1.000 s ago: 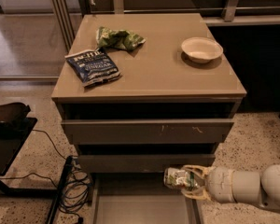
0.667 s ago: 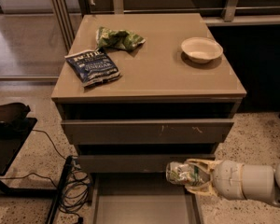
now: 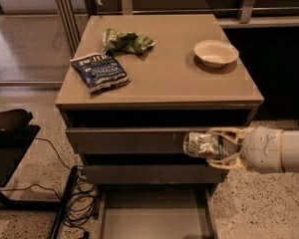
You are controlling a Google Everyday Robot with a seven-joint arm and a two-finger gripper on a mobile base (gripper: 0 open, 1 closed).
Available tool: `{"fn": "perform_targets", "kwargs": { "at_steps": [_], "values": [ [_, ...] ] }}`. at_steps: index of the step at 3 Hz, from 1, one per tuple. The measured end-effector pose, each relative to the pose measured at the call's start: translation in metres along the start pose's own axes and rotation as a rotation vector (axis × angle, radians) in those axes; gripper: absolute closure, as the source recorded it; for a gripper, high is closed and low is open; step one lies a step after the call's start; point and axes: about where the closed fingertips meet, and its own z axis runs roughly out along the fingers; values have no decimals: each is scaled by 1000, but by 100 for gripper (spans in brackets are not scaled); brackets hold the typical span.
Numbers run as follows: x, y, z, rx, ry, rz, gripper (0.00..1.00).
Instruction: Pick 7up can from bottom drawer and place on counter
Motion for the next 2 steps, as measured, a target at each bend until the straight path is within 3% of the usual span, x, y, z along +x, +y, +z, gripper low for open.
{"fn": "perform_targets", "kwargs": {
  "at_steps": [1, 2],
  "values": [
    [-27, -44, -26, 54, -27, -24, 100],
    [-28, -51, -19, 60, -32, -23, 100]
  ]
}}
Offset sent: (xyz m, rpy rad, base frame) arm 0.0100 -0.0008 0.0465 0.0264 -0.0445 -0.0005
